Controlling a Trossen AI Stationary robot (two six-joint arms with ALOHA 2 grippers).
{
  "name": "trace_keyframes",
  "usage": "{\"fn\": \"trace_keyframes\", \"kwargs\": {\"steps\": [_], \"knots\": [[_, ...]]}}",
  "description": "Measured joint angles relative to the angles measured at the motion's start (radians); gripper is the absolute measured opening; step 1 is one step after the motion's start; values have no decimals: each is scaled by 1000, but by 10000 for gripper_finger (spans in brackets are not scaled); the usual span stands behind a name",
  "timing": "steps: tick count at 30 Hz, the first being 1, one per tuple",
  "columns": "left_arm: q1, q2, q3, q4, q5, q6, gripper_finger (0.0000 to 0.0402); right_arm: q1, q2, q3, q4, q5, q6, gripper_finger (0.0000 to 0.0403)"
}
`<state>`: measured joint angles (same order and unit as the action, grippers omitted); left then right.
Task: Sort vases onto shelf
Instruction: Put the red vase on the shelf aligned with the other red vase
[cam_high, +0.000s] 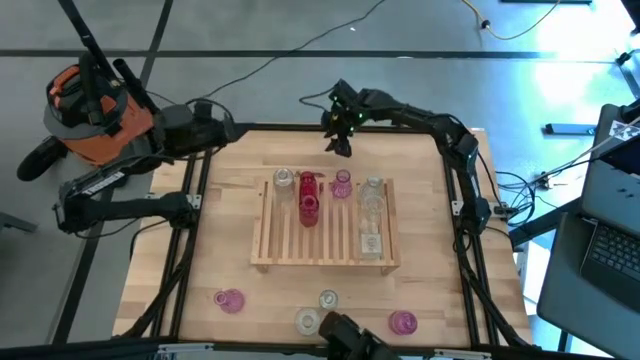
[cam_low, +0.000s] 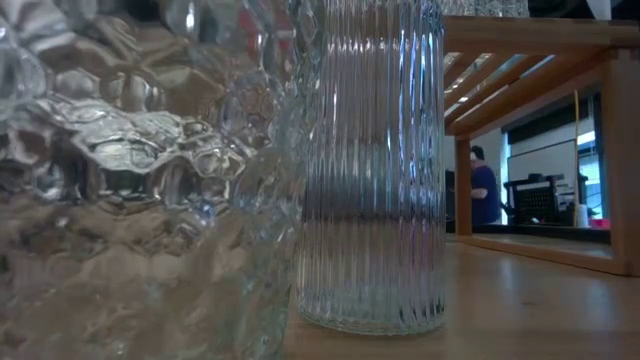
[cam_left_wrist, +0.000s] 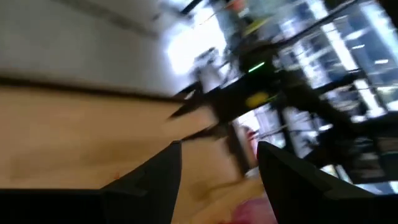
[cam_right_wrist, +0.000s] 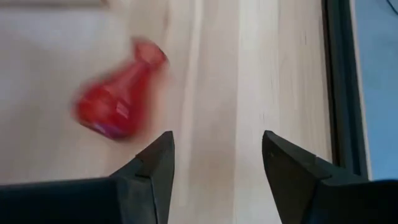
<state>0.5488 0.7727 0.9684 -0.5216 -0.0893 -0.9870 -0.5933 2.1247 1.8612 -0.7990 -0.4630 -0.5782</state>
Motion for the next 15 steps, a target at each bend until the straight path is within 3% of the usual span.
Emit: {"fn": "trace_keyframes", "kwargs": {"steps": [3,8,15], "knots": [[97,6,0,-53,129,3,201,6,-2,30,12,-76,14,191],[261,66,0,-41,360,45,201,46,1,33,95,-53,16,191],[350,204,-1,88,511,98,201,74,83,33,225,-27,102,191]]}}
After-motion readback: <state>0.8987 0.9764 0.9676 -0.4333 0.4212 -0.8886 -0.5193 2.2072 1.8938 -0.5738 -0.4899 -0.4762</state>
